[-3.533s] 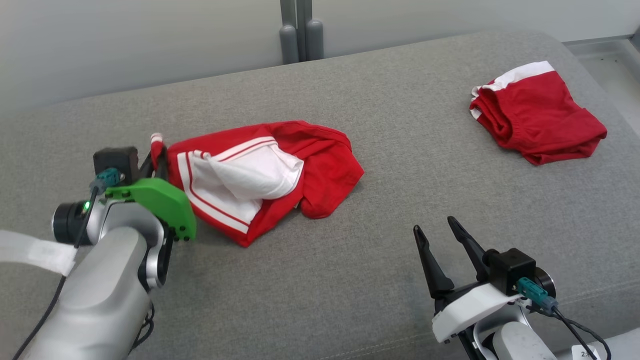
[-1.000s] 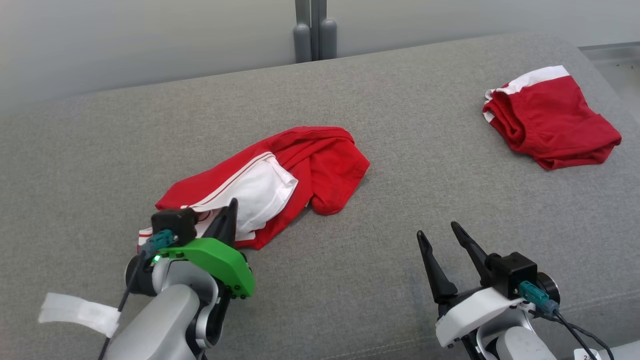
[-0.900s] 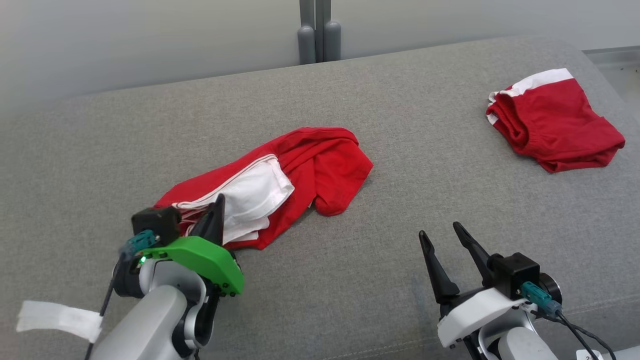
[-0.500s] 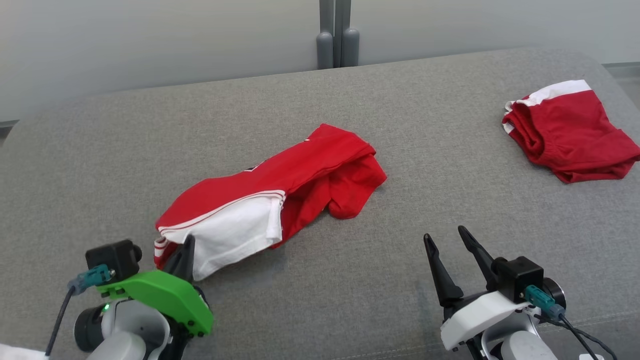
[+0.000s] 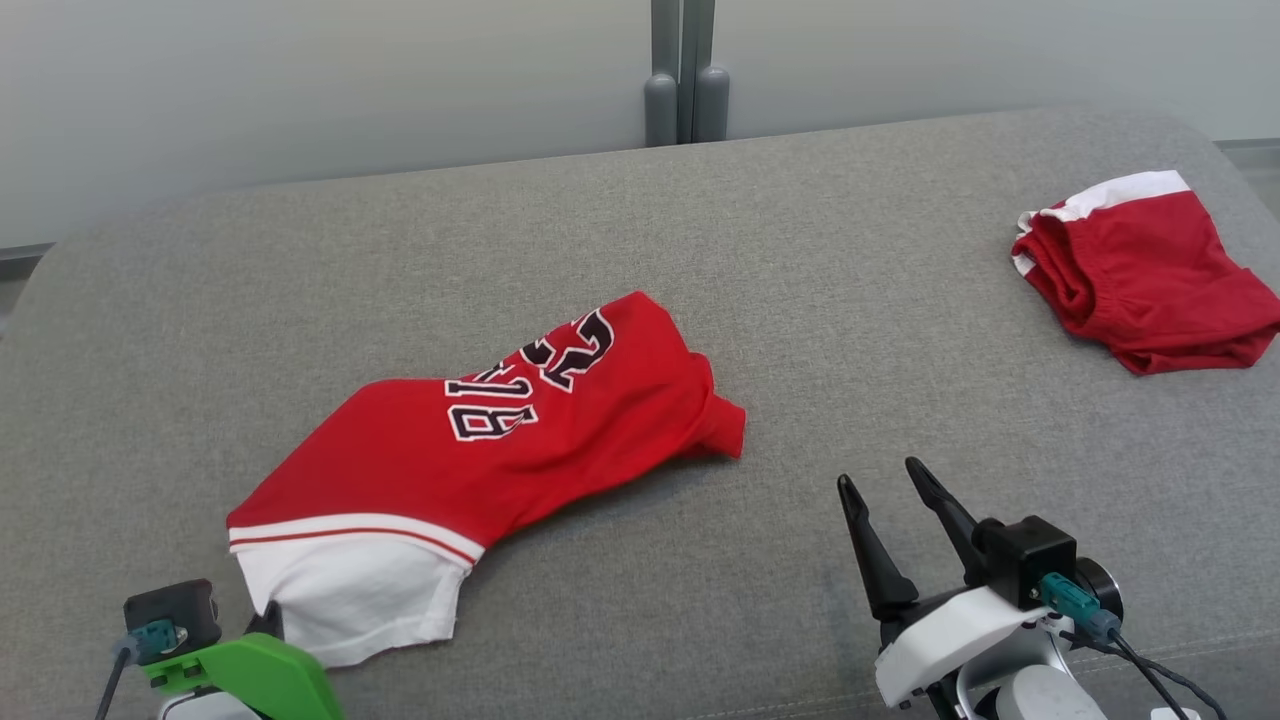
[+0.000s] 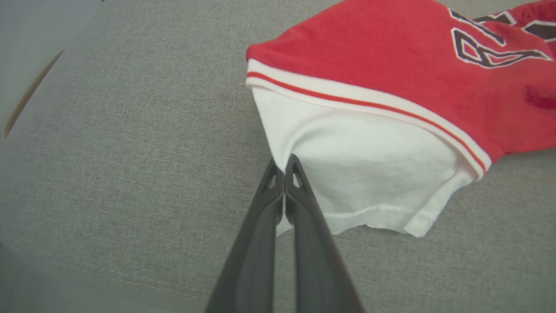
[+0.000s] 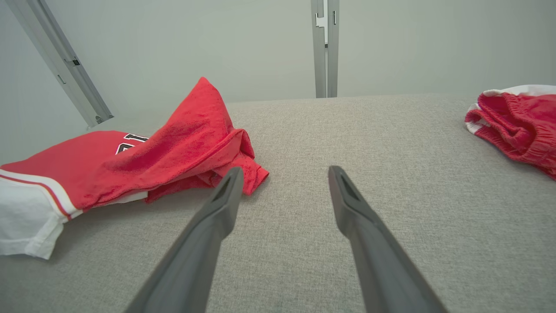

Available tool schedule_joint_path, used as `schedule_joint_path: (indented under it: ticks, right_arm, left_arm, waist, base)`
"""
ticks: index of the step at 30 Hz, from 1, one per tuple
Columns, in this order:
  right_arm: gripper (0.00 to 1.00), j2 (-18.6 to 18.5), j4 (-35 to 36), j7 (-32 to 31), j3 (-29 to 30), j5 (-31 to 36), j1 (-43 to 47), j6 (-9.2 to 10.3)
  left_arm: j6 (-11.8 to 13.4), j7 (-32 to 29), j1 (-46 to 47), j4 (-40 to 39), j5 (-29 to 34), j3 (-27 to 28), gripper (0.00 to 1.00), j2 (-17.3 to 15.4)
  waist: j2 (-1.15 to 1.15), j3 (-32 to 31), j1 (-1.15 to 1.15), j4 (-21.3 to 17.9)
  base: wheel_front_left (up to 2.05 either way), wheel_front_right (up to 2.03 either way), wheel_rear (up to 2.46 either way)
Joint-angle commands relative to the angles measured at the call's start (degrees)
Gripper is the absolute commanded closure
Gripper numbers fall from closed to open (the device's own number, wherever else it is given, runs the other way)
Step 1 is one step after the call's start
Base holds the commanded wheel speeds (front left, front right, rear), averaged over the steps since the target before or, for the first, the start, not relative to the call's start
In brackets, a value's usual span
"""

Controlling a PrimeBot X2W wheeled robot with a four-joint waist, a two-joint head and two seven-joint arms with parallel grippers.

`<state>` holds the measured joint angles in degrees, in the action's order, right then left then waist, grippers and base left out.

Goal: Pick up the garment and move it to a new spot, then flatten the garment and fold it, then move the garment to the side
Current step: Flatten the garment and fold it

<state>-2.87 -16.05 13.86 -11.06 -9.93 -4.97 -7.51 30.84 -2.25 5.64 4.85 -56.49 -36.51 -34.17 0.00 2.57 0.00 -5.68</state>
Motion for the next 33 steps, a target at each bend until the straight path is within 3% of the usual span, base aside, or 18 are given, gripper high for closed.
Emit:
schedule_joint_path:
  ticks: [1,11,14,15,16,17,25,33]
  right_arm:
    - [0.00,-0.05,-0.04,-0.08,-0.09,0.27,0.05,0.05]
    - [0.00,-0.05,0.49,-0.59,0.12,0.90,1.02,0.05]
    - [0.00,-0.04,0.65,-0.74,0.19,1.11,1.05,0.05]
    - [0.00,-0.04,0.66,-0.81,0.17,1.12,1.01,0.05]
    - [0.00,-0.05,0.67,-0.84,0.17,1.12,0.99,0.05]
    - [0.00,-0.05,0.69,-0.83,0.16,1.10,0.97,0.05]
    - [0.00,-0.05,0.86,-0.88,0.75,0.93,1.40,0.05]
    - [0.00,-0.06,1.14,-0.88,2.38,1.19,2.04,0.05]
  left_arm:
    - [0.63,0.29,0.12,1.83,1.16,-0.16,1.00,-0.36]
    - [2.53,2.96,3.09,10.33,3.81,-0.83,1.00,1.65]
    - [1.57,3.76,4.27,13.04,4.82,-1.32,1.00,1.76]
    - [0.95,4.12,4.78,13.84,5.03,-1.49,0.78,1.89]
    - [0.27,4.72,5.15,14.54,4.84,-1.41,0.20,2.21]
    - [-0.26,5.12,5.43,15.39,4.57,-1.22,0.00,2.49]
    - [-4.51,7.45,6.48,20.12,1.38,1.11,0.00,4.38]
    - [-11.00,16.72,4.79,15.64,0.52,6.55,0.00,7.86]
  waist:
    - [0.00,-0.14,0.00,-0.19]
    - [0.00,-0.89,0.00,-0.75]
    - [0.00,-1.04,0.00,-0.71]
    - [0.00,-1.09,0.00,-0.70]
    - [0.00,-1.13,0.00,-0.68]
    - [0.00,-1.16,0.00,-0.66]
    - [0.00,-1.49,0.00,0.12]
    - [0.00,-2.10,0.00,2.40]
  base:
    - [0.00,0.00,0.00]
    - [0.00,0.00,0.00]
    - [0.00,0.00,0.00]
    - [0.00,0.00,0.00]
    - [0.00,0.00,0.00]
    - [0.00,0.00,0.00]
    - [0.00,0.00,0.00]
    - [0.00,0.00,0.00]
